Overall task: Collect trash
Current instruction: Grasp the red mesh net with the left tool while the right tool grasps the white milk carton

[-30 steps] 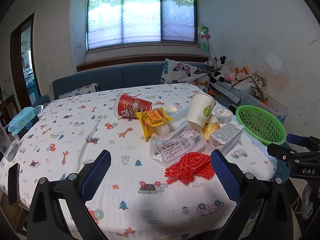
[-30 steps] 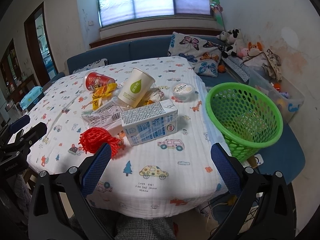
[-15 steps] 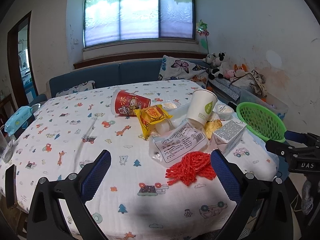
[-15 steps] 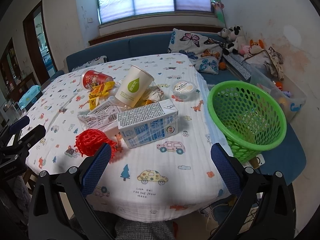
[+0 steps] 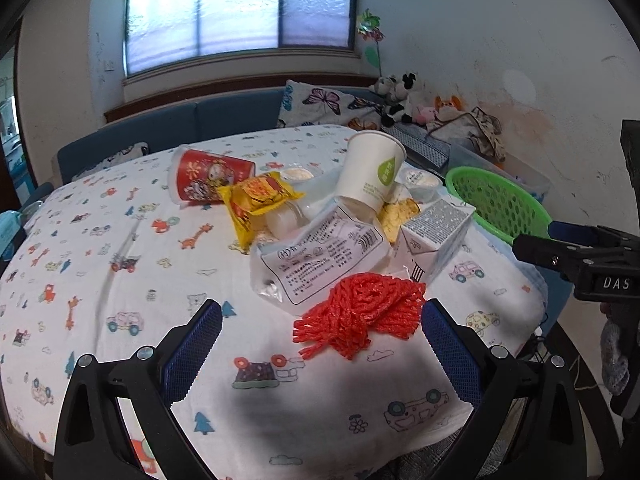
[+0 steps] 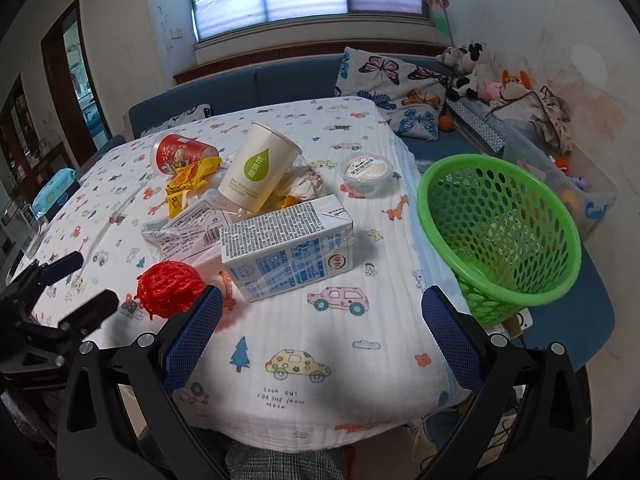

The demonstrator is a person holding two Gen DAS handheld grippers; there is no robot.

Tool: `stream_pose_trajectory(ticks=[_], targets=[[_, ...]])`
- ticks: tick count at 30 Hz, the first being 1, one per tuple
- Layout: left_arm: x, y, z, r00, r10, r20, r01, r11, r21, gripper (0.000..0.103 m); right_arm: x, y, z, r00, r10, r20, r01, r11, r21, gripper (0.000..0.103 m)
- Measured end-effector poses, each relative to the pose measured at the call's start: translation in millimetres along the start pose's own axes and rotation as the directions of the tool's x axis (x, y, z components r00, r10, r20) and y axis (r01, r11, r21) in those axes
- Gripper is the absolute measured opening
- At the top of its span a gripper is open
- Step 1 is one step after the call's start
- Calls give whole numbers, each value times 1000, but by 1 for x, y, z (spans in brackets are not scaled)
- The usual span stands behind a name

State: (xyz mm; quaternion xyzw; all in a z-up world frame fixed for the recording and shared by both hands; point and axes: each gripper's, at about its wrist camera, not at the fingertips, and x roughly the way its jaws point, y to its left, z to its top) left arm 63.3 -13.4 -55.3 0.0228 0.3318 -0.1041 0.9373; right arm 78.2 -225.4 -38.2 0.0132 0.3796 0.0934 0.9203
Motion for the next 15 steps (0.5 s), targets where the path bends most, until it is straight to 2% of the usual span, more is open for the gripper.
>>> stream_pose_trajectory(ticks=[9, 13, 15], targets=[[34, -3, 4, 996, -59, -61, 63, 997, 54, 94, 17, -8, 3, 999, 1, -37, -1, 1000, 10, 99], [49, -6, 4, 993, -74, -96, 82, 993, 83, 76, 23, -13, 8, 998, 15, -62, -13, 1000, 24, 99], [55, -5, 4, 990, -86, -111, 95, 992, 80, 72, 27, -15, 10, 997, 20, -69, -18, 1000, 25, 99]])
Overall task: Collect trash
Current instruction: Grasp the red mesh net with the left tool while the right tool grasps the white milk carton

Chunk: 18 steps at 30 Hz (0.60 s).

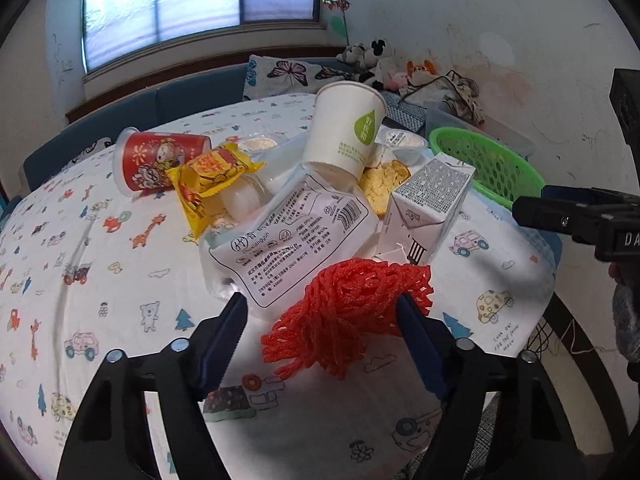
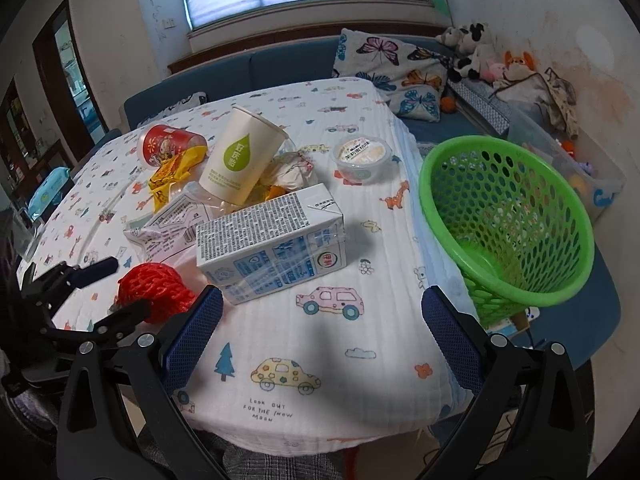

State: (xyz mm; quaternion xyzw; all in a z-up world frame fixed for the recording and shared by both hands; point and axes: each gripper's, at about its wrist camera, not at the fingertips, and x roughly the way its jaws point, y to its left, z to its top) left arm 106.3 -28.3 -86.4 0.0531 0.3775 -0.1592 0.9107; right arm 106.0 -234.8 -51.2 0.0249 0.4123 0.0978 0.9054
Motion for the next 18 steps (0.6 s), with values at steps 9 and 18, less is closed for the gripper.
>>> stream_pose_trajectory(ticks=[9, 18], targets=[[13, -2, 2, 999, -39, -17, 40, 998, 39, 68, 11, -2, 12, 998, 51, -39, -52, 998, -22, 99], [18, -4, 4, 996, -85, -27, 87, 995, 51, 46, 18, 3, 19, 986, 114, -120, -109, 993, 49, 99]])
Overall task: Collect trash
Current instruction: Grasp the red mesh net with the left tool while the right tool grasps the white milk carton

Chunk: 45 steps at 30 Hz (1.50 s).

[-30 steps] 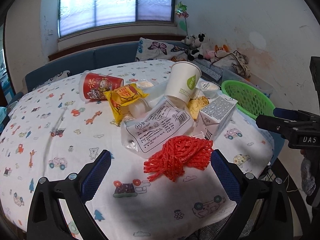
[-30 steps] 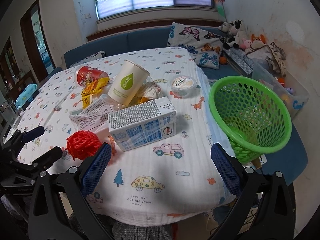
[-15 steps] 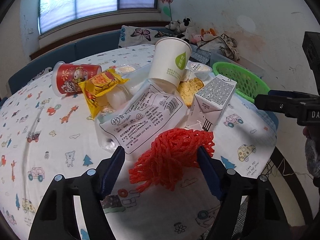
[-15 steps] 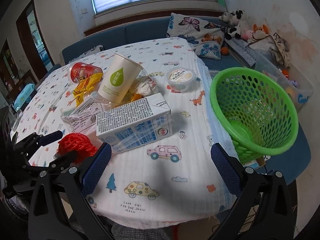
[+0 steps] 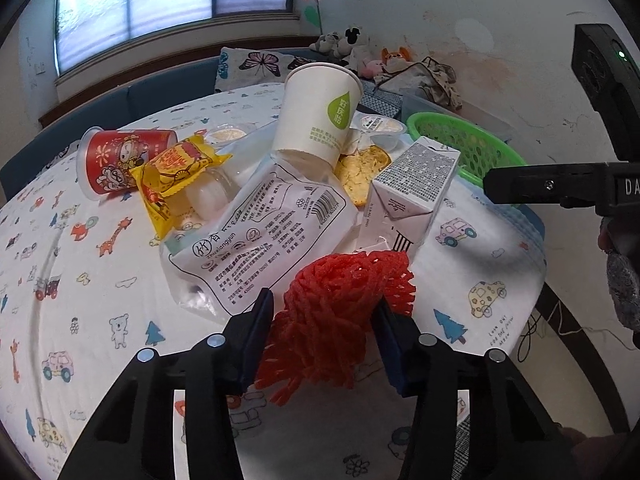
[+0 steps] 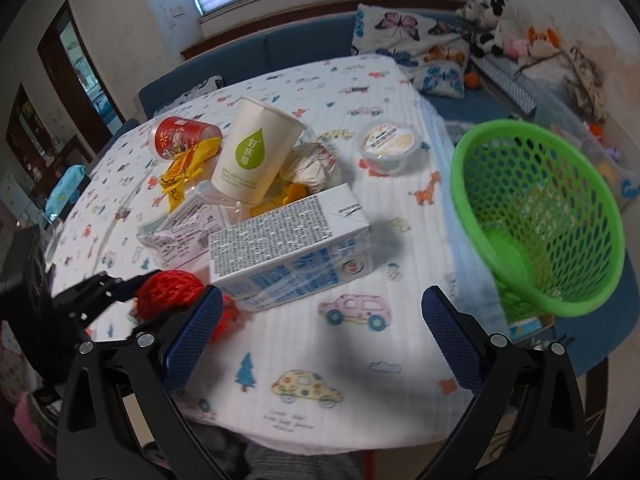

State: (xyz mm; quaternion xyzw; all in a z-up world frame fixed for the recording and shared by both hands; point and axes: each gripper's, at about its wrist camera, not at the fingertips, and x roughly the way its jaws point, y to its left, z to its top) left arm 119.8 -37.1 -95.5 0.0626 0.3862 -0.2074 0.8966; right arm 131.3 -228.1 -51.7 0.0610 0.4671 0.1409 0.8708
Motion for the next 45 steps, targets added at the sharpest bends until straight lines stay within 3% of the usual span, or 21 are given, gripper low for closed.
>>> stream_pose_trajectory(ticks=[7, 14, 21, 25, 29, 35, 40, 45], targets=[[-10, 3, -4, 999, -24, 36, 23, 1000, 13, 36, 14, -4, 15, 994, 38, -101, -19, 982, 190, 99], [-23, 14, -7, 995, -69, 78, 69, 998, 3, 34, 30, -5, 32, 981, 68, -179, 7, 920, 391, 92], [-30, 23, -12, 988, -118, 102, 119, 993, 1, 34, 47, -5, 48, 977, 63, -203, 45, 872, 487, 88], [-28, 29, -12, 984, -142, 107, 143, 990, -2, 34, 61, -6, 52, 969, 64, -240, 69, 858, 509, 87], [-27, 36, -12, 982, -155, 110, 158, 987, -16, 34, 76, -6, 49, 952, 80, -294, 86, 855, 511, 79], [-25, 40, -12, 980, -168, 108, 171, 985, -24, 34, 66, -9, 54, 942, 58, -330, 102, 888, 449, 73], [-24, 41, -11, 978, -177, 108, 181, 983, -26, 34, 56, -20, 51, 935, 66, -349, 105, 887, 449, 65], [-22, 37, -7, 978, -182, 102, 185, 983, -15, 34, 61, -38, 48, 930, 79, -358, 120, 857, 502, 64]])
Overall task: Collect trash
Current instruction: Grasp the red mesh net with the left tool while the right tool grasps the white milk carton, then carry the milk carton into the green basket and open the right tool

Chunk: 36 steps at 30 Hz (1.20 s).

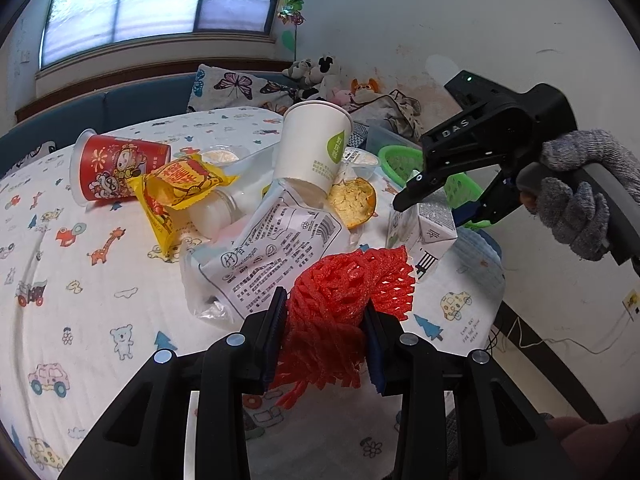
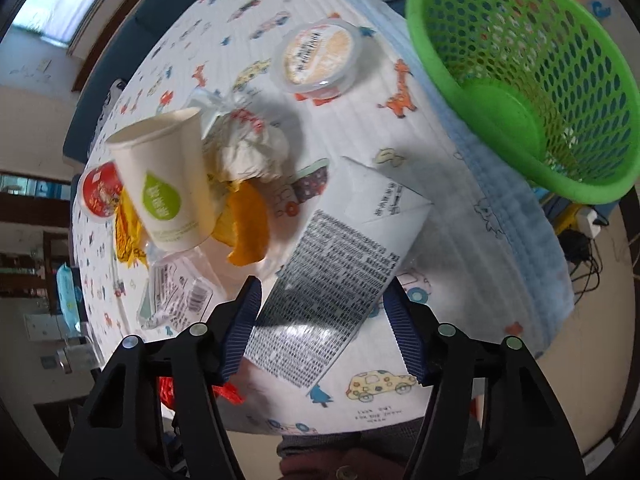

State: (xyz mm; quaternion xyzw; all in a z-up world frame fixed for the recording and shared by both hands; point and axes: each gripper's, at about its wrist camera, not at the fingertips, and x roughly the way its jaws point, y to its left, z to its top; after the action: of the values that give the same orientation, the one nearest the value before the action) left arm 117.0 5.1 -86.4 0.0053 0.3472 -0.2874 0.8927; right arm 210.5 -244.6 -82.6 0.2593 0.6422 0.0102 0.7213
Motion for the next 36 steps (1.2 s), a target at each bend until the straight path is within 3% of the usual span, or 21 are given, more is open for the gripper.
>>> stream_pose_trajectory(ticks=[5, 10, 12, 21, 26, 36], targets=[[2, -1, 2, 1000, 4, -6, -4, 1000, -1, 34, 4, -5, 7, 1000, 18, 3, -18, 1000, 16, 62], [4, 0, 6, 1000, -4, -15, 4, 1000, -22, 34, -15, -3, 9, 999, 7, 52, -3, 997, -72, 44], [5, -2, 8, 1000, -8, -17, 7, 1000, -26, 34, -25, -5, 10, 997, 10, 76, -2, 995, -103, 43], [10, -19, 35, 1000, -11, -8, 11, 999, -34, 34, -65, -32, 19, 984, 19, 179, 18, 979, -205, 42], [18, -35, 57, 1000, -10, 6, 10, 999, -35, 34, -86, -64, 44, 964, -18, 267, 82, 969, -233, 42], [45, -64, 112, 1000, 18, 20, -17, 998, -56, 34, -62, -132, 102, 949, -110, 296, 183, 955, -235, 42]])
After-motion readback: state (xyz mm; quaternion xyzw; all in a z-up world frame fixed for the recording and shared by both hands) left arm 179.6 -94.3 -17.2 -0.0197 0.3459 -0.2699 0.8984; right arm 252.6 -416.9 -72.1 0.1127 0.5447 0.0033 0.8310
